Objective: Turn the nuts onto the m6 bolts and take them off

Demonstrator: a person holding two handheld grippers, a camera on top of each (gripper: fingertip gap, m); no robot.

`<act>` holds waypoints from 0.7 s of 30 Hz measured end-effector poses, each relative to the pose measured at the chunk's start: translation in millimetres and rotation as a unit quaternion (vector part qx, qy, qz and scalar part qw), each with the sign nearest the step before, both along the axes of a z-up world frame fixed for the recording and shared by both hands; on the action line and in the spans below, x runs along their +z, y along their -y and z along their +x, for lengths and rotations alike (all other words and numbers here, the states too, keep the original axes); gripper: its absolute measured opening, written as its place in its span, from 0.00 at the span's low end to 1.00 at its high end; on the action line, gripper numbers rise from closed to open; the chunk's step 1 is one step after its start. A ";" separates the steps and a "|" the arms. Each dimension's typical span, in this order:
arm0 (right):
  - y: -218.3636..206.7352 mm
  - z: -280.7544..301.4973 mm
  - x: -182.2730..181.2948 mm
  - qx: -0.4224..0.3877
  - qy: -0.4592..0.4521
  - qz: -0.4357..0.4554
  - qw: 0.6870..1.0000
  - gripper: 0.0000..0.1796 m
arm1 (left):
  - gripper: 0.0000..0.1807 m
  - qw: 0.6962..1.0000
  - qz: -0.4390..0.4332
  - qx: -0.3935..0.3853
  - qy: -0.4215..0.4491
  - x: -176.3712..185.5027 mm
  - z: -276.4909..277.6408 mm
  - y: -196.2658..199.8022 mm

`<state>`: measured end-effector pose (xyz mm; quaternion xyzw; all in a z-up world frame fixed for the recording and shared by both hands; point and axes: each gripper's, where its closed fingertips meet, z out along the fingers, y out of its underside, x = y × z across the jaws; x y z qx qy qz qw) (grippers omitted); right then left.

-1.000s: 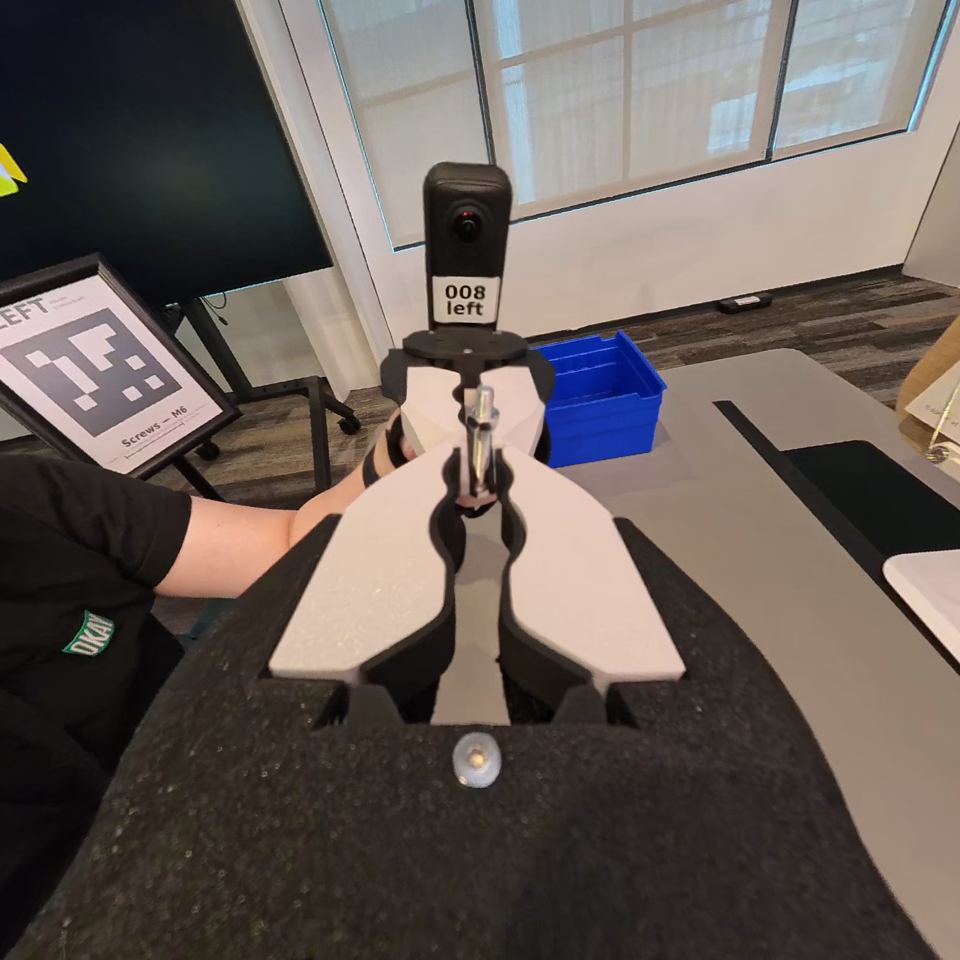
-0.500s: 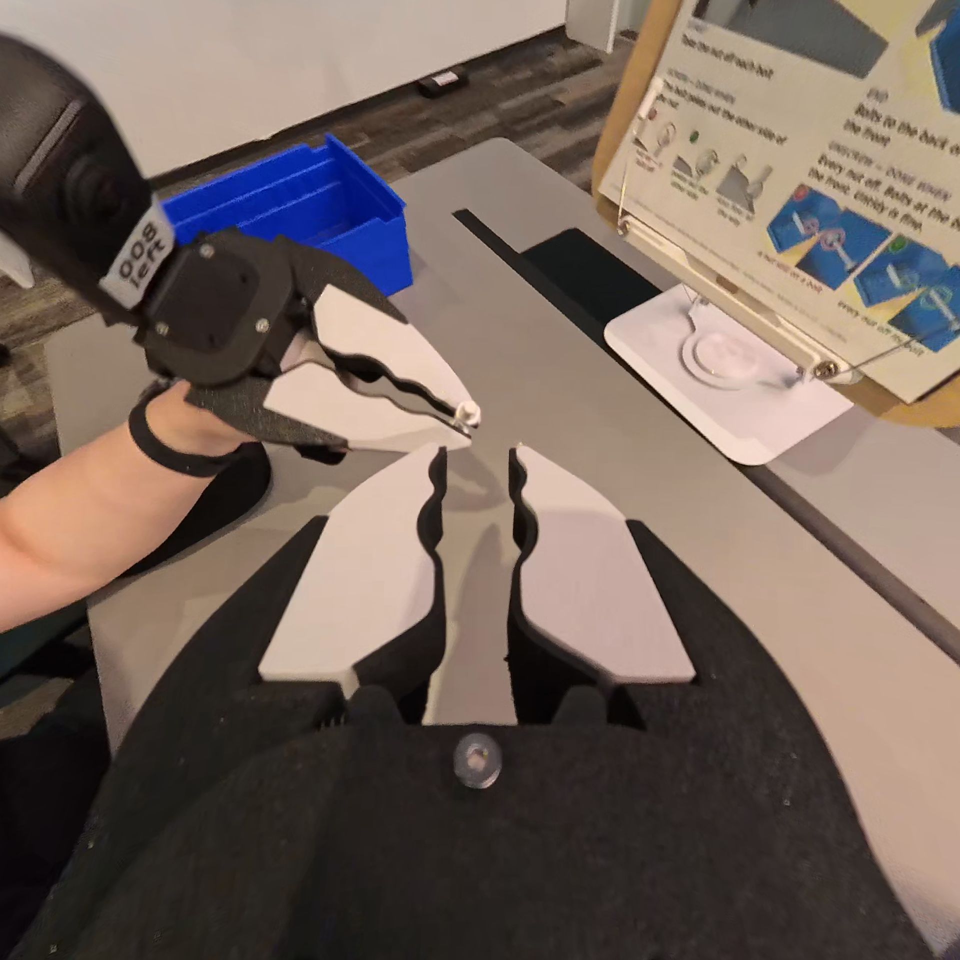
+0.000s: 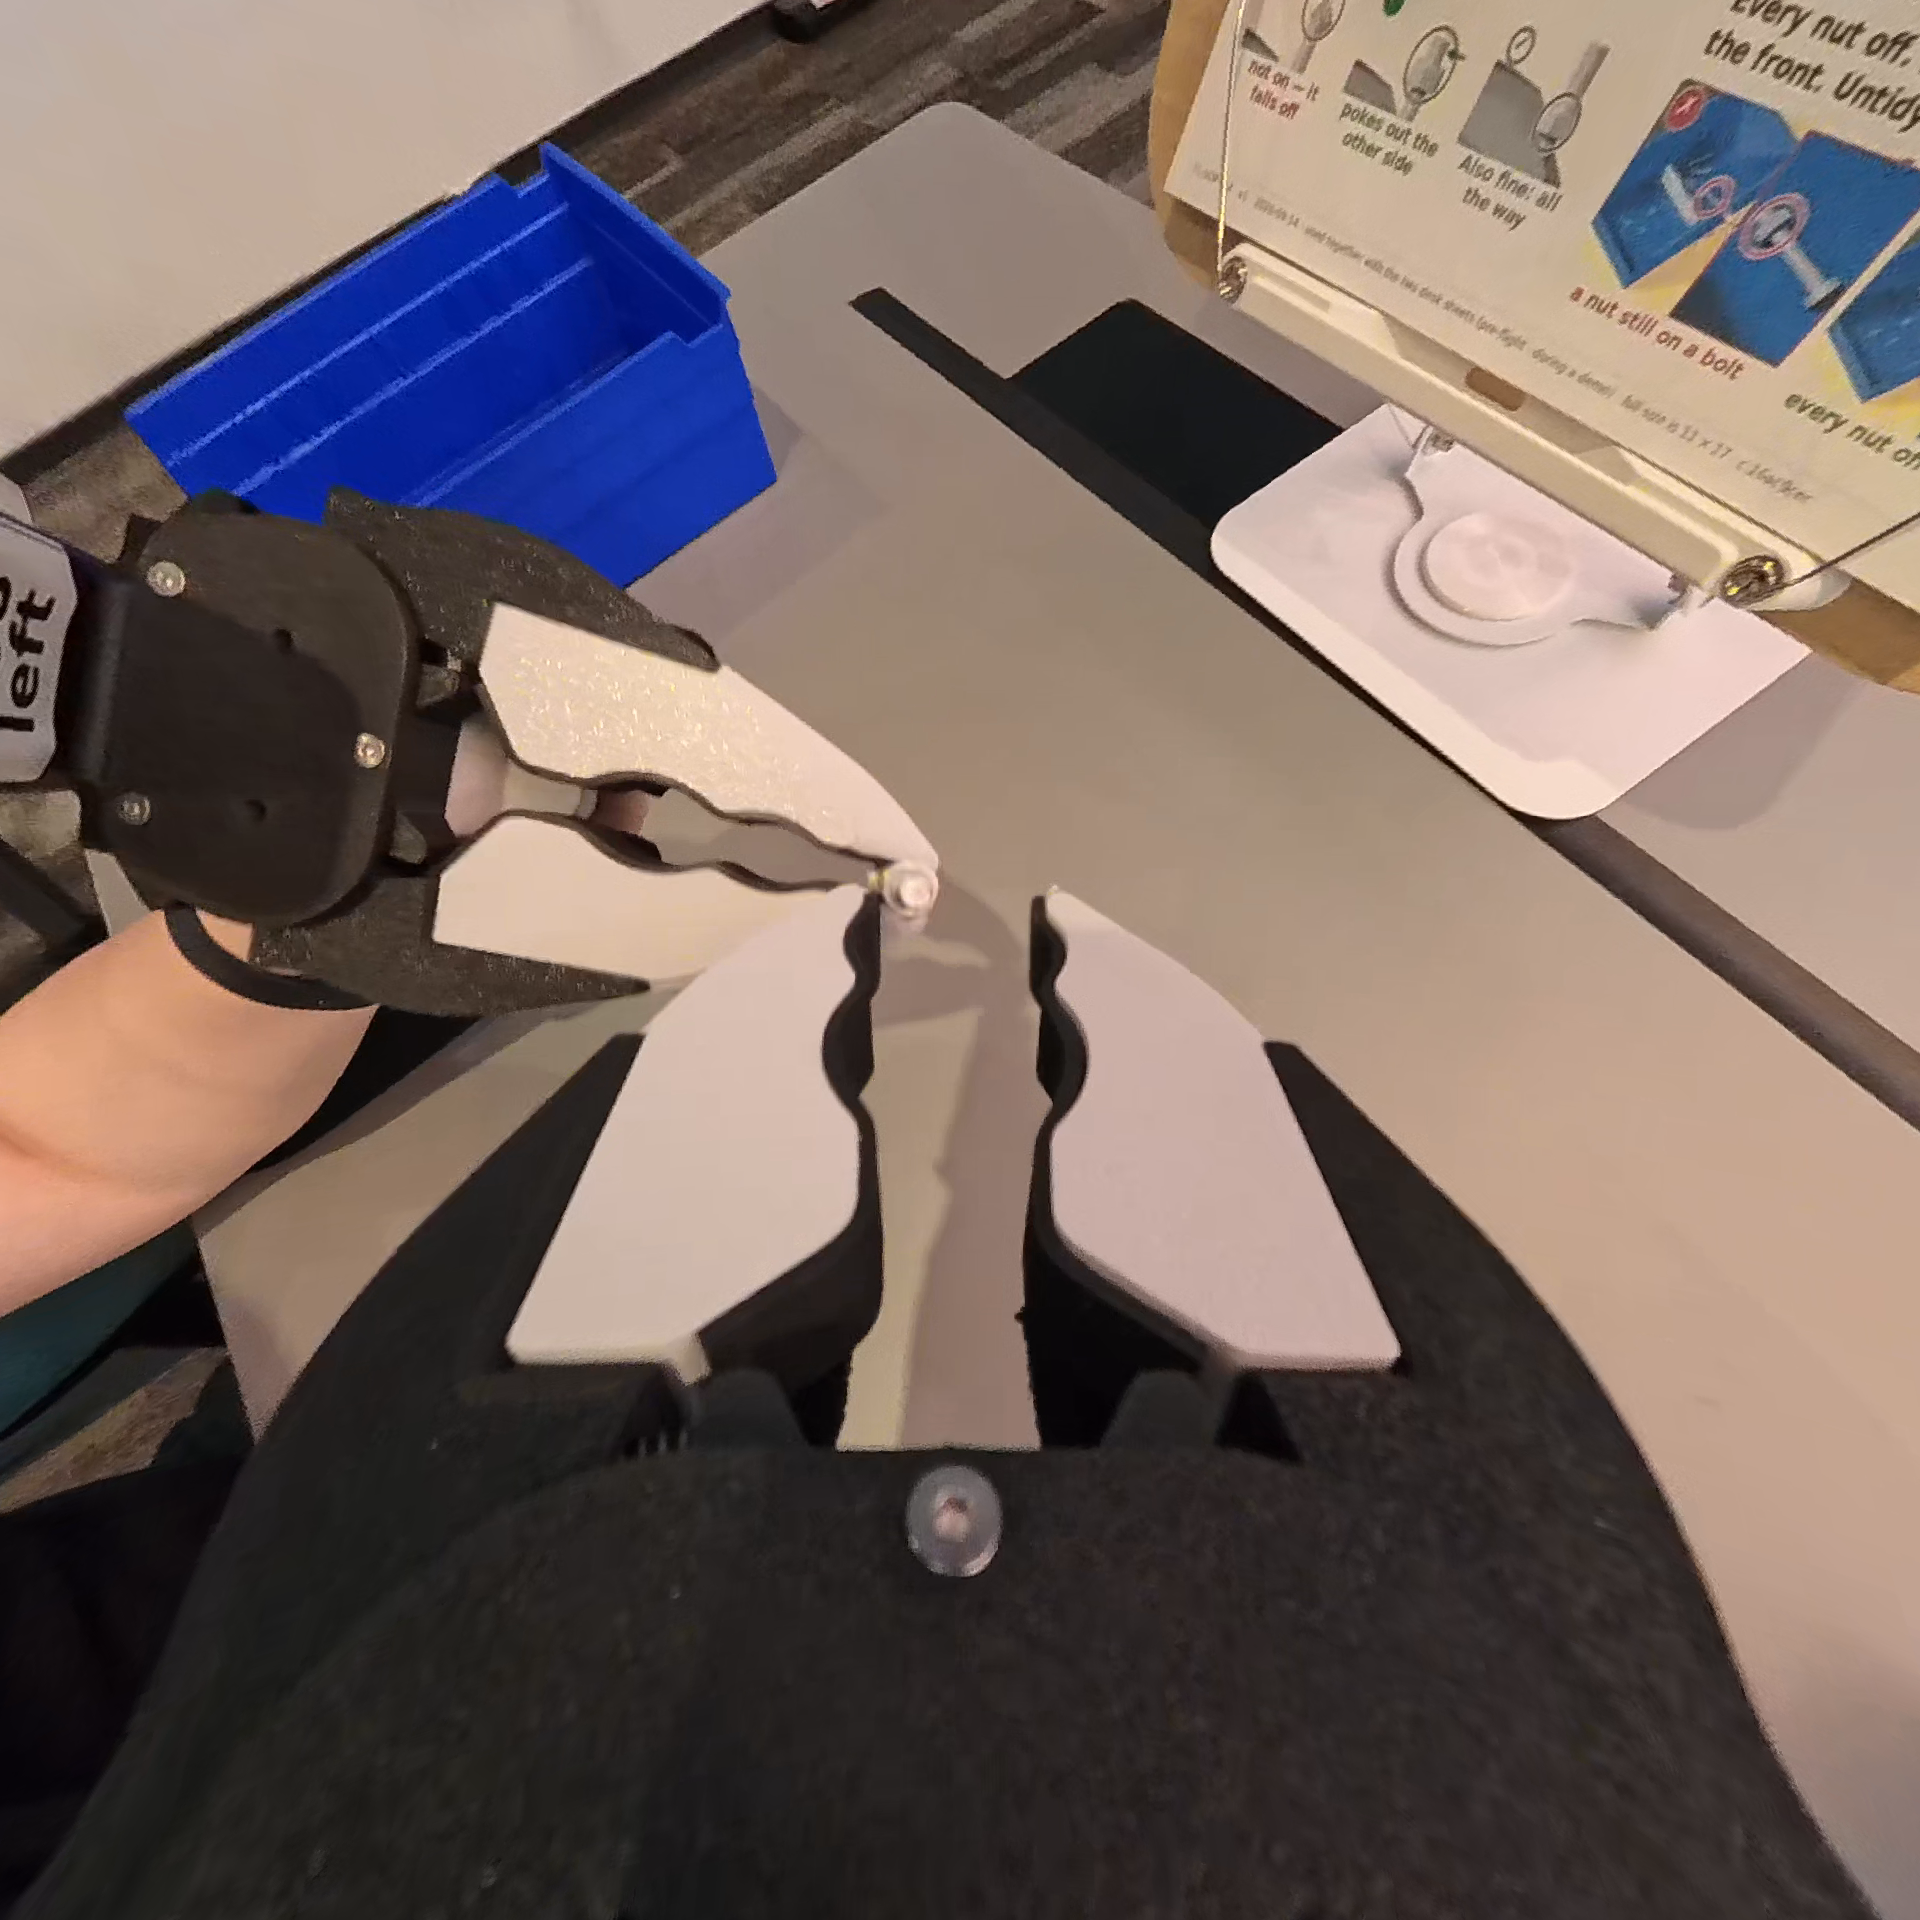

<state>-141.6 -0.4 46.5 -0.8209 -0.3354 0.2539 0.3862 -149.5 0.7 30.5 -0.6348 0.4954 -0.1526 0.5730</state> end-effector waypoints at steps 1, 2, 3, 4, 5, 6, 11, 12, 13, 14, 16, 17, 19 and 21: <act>1.4 3.0 -1.8 0.000 0.009 -0.003 1.000 0.13 | 0.03 1.000 0.000 0.001 0.002 1.0 -0.5 0.0; 1.3 8.2 -4.8 -0.007 0.026 -0.003 1.000 0.12 | 0.03 1.000 -0.002 -0.001 0.005 2.0 -0.9 0.4; 0.9 12.3 -6.5 -0.013 0.040 -0.002 0.999 0.12 | 0.03 1.000 -0.004 -0.001 0.007 2.9 -1.4 0.6; 2.3 11.6 -4.9 -0.008 0.036 0.000 0.999 0.12 | 0.03 1.000 -0.006 -0.001 0.007 3.2 -1.9 0.7; 5.3 6.5 -0.1 0.004 0.018 0.002 1.000 0.12 | 0.03 1.000 -0.007 -0.001 0.006 2.9 -1.9 0.9; 8.0 0.8 5.6 0.015 -0.002 0.005 1.000 0.12 | 0.03 1.000 -0.006 -0.002 0.005 2.5 -1.4 1.1; -0.7 -0.9 6.4 -0.006 0.012 0.031 0.999 0.14 | 0.03 1.000 0.006 -0.002 -0.008 1.2 2.4 3.6; 0.0 0.2 3.2 -0.003 0.014 0.021 1.000 0.15 | 0.03 1.000 0.005 -0.001 -0.010 1.0 1.9 3.6; 1.9 0.9 1.3 0.002 0.011 0.009 1.000 0.15 | 0.03 1.000 0.004 -0.001 -0.010 1.5 1.3 3.6; 3.7 2.7 -0.7 0.006 0.012 0.000 1.000 0.14 | 0.03 1.000 0.003 0.000 -0.007 2.5 0.5 3.2; 1.7 11.1 -4.7 -0.006 0.034 0.001 0.999 0.12 | 0.03 1.000 -0.003 -0.002 0.000 4.0 -0.9 3.1; 2.2 10.9 -3.3 -0.004 0.032 0.005 0.999 0.12 | 0.03 1.000 -0.005 -0.002 0.002 4.2 -1.4 2.9; 8.1 0.3 5.6 0.021 -0.003 0.007 1.000 0.13 | 0.03 1.000 -0.004 -0.003 0.000 3.9 -1.4 2.9; 8.6 -5.6 11.4 0.023 -0.014 0.021 0.999 0.13 | 0.03 1.000 -0.004 -0.005 -0.002 3.2 0.2 3.9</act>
